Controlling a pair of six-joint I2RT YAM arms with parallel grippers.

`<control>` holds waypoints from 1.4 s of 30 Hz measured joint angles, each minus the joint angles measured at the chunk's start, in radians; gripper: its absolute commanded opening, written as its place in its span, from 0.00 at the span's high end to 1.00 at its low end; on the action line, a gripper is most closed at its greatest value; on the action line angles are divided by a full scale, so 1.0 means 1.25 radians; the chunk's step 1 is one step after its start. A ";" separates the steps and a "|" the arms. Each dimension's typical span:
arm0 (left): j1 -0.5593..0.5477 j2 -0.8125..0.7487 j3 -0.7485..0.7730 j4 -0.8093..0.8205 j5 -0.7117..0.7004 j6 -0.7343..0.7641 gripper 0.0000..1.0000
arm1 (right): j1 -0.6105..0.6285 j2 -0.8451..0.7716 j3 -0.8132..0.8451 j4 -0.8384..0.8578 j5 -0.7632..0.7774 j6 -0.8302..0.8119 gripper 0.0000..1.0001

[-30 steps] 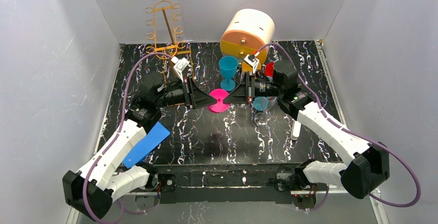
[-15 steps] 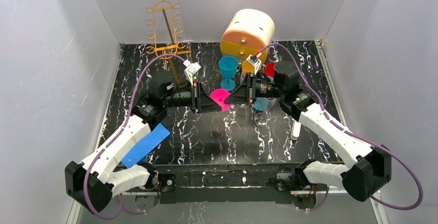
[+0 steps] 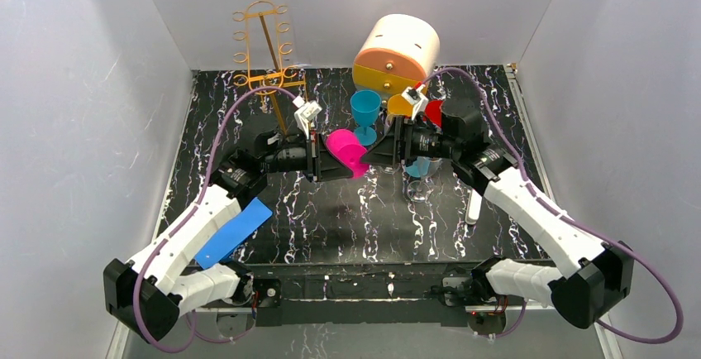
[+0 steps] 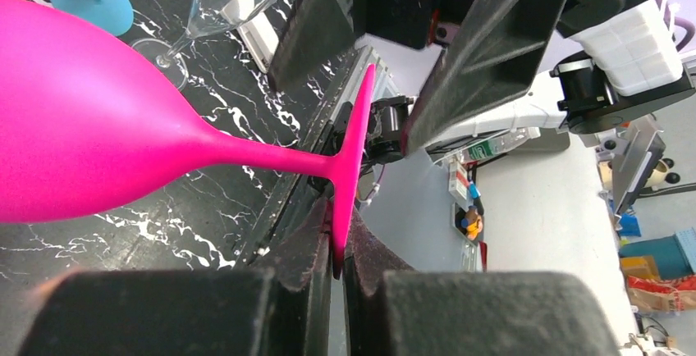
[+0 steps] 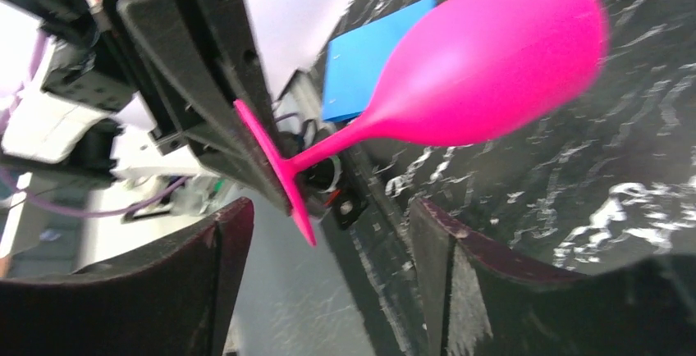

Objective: Take the wine glass off the wine glass rack
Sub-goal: Place the wine glass at the center of the board.

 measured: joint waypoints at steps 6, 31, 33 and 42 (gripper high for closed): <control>-0.005 -0.052 -0.011 -0.032 -0.020 0.085 1.00 | 0.000 -0.068 0.009 -0.073 0.211 -0.031 0.08; -0.009 -0.211 -0.087 -0.338 0.044 0.862 1.00 | -0.058 -0.034 0.048 -0.174 0.185 -0.047 0.10; -0.009 -0.213 -0.087 -0.361 0.053 0.912 1.00 | -0.060 -0.009 0.067 -0.169 0.123 -0.050 0.10; -0.009 -0.202 -0.087 -0.442 0.150 1.075 1.00 | -0.084 0.139 0.193 -0.135 -0.110 -0.054 0.35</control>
